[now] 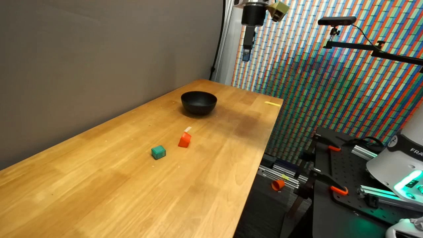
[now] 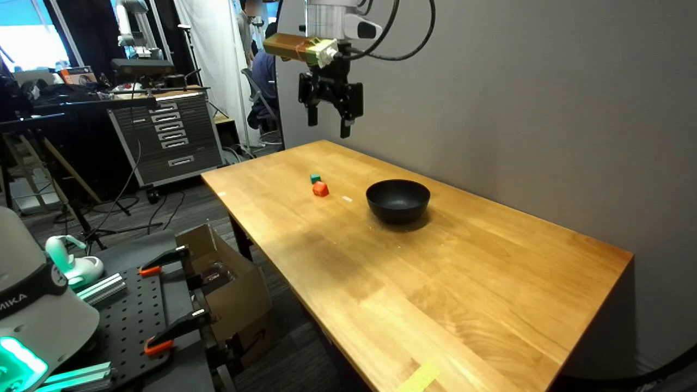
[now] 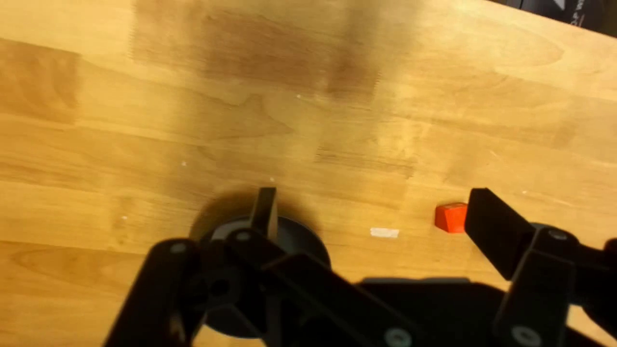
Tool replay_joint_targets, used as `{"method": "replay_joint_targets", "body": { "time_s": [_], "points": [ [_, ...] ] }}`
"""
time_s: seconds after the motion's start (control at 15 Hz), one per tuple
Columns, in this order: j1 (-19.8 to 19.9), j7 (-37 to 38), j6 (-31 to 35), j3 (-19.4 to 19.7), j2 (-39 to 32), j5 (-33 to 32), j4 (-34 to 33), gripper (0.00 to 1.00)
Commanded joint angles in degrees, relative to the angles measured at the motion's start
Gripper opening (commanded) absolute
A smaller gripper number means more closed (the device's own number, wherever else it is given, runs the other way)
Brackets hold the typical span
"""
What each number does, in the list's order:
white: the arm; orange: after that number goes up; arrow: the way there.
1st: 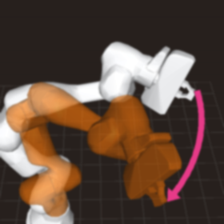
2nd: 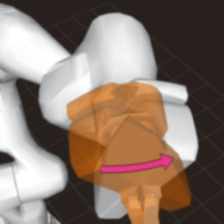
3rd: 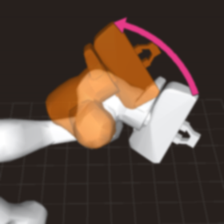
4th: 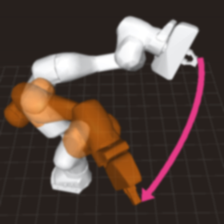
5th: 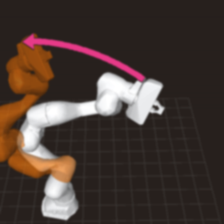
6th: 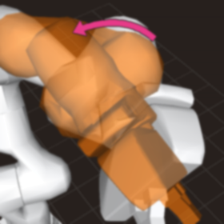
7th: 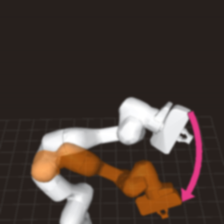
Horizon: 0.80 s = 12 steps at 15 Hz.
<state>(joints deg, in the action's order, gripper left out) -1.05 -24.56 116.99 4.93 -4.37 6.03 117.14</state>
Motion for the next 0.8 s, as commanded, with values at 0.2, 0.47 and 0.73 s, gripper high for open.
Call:
{"method": "replay_joint_targets", "body": {
  "time_s": [0.2,0.47,0.73],
  "points": [
    [-2.3,-0.6,-0.5,-8.5,-21.5,-4.6,-18.3,1.00],
    [-2.6,-1.3,-0.7,-11.2,-30.0,-6.1,-25.6,1.00],
    [-3.3,-1.2,0.2,-13.4,-35.0,-6.0,-29.1,1.00]
  ]
}}
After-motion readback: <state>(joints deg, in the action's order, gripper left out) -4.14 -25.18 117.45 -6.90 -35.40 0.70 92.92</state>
